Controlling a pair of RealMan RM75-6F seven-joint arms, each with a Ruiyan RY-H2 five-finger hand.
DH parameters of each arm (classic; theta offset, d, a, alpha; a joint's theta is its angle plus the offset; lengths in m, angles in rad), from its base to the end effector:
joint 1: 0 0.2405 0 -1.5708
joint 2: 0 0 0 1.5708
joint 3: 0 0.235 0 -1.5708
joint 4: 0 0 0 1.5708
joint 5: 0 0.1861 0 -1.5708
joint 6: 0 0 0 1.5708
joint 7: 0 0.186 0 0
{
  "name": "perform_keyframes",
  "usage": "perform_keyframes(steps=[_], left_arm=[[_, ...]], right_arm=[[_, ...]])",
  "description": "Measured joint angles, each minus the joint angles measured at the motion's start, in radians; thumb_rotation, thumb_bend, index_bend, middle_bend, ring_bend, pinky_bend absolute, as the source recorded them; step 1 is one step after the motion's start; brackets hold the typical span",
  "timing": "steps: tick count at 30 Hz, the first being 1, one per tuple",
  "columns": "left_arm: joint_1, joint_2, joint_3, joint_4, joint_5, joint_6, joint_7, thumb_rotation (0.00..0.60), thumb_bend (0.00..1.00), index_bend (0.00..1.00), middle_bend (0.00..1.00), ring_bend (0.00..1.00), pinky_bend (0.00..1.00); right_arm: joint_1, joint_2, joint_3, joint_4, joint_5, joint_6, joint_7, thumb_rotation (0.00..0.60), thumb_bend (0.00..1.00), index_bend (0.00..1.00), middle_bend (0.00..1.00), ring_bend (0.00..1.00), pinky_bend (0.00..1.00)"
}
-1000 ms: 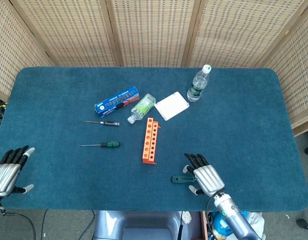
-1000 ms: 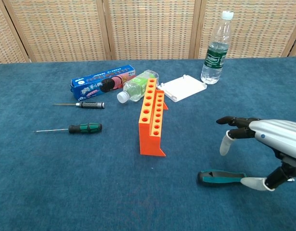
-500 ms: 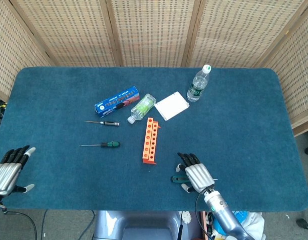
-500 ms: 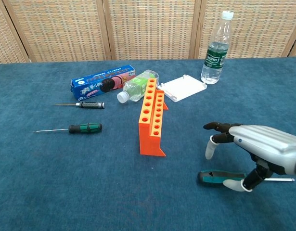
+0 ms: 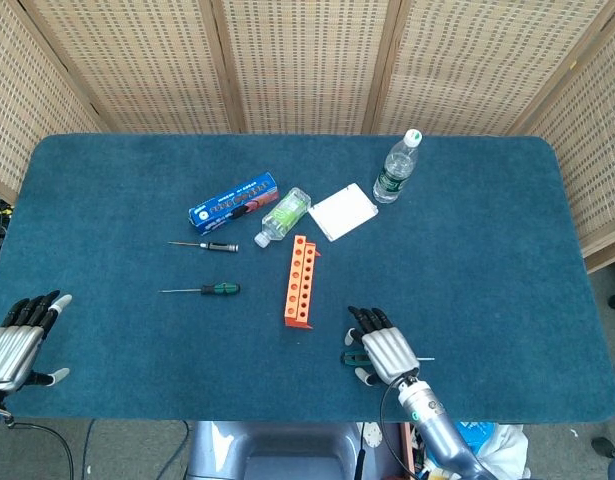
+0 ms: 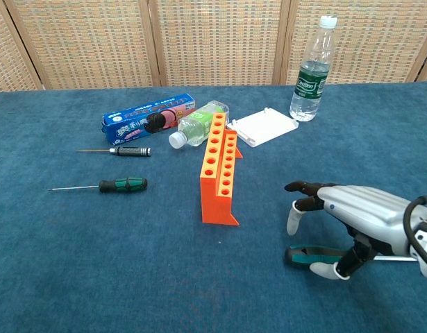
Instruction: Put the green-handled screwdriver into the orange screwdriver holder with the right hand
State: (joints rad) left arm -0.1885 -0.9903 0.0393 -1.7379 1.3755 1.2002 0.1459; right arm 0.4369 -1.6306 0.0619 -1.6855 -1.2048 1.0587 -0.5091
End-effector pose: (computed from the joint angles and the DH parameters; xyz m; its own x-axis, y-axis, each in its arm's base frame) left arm -0.2968 0.2194 0.1454 0.4991 0.3279 0.8021 0.8523 -0.0186 -0.5227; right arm -0.1499 -0.2561 -0.0468 0.3696 -0.4057 0.8360 -0.9165 -0.3076 0.2559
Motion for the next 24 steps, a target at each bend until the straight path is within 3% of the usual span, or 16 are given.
perform_keyframes(steps=[24], left_arm=[[-0.003, 0.000, 0.003, 0.002, 0.007, 0.000, -0.007, 0.600, 0.05, 0.02, 0.00, 0.00, 0.00]], right_arm=[[0.018, -0.024, -0.012, 0.035, 0.053, 0.003, 0.006, 0.600, 0.26, 0.40, 0.00, 0.00, 0.00]])
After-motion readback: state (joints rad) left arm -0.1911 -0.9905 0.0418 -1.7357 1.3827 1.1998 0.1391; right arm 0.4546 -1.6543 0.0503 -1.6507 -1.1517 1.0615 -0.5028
